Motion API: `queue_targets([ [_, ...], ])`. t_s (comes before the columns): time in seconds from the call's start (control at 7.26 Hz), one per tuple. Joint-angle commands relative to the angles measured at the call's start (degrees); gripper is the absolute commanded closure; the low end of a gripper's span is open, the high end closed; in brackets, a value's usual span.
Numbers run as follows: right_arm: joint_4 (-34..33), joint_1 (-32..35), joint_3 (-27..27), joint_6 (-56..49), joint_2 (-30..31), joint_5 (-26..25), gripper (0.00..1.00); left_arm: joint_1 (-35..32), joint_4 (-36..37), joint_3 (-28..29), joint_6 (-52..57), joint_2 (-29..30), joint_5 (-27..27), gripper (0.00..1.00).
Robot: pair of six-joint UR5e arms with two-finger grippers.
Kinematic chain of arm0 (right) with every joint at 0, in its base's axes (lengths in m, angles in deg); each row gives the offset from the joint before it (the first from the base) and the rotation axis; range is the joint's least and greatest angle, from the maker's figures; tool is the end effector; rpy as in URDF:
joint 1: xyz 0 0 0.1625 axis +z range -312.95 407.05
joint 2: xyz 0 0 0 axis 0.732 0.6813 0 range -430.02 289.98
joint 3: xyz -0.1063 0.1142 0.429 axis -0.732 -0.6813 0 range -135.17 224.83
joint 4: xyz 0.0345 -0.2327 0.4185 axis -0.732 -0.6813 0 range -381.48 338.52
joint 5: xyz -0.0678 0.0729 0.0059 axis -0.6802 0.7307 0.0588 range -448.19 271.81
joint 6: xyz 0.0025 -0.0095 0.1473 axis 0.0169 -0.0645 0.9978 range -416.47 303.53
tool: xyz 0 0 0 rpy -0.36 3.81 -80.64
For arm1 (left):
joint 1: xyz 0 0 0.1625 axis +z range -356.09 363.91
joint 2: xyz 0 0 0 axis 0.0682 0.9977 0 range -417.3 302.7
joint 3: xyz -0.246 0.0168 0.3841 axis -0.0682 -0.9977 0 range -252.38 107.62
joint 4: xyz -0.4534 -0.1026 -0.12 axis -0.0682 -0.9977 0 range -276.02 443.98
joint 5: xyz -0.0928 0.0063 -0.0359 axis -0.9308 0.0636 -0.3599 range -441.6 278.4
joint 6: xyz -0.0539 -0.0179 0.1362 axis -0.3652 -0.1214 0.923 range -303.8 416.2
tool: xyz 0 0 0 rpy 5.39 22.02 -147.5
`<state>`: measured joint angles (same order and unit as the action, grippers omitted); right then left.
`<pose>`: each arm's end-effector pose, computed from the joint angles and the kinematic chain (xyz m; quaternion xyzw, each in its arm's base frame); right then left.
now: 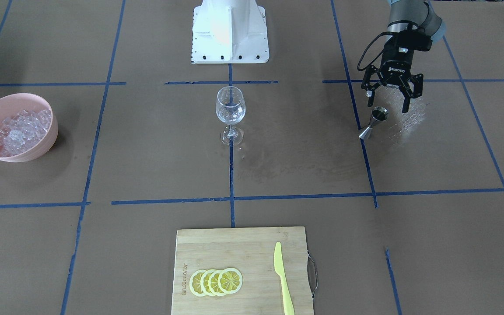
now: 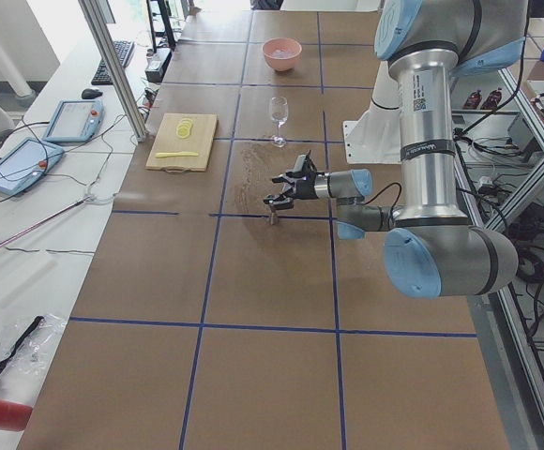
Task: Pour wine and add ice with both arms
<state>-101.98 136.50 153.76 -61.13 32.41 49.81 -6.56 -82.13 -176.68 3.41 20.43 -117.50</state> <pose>0.0189 -0.4834 0.6236 0.1415 -0.3980 -0.0976 0.9012 0.4154 -0.3339 0.5124 0.5499 0.3708 -0.1191 0.7389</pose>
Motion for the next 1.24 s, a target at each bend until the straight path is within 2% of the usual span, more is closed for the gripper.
queue_targets([
  [0.0,0.00,0.11,-0.03,-0.01,0.40,0.08,0.00,1.42,-0.17,4.96,-2.04,2.76,1.97,0.00],
  [0.55,0.00,0.11,0.05,-0.09,0.84,0.08,0.00,2.65,-0.26,12.09,-5.12,6.81,3.37,0.01],
  [0.83,0.00,0.11,0.05,-0.09,0.84,0.08,0.00,3.09,-0.26,14.91,-6.36,8.04,4.43,0.07],
  [1.1,0.00,0.11,0.05,-0.09,0.84,0.08,0.00,3.62,-0.26,14.83,-6.45,8.05,4.43,0.41],
])
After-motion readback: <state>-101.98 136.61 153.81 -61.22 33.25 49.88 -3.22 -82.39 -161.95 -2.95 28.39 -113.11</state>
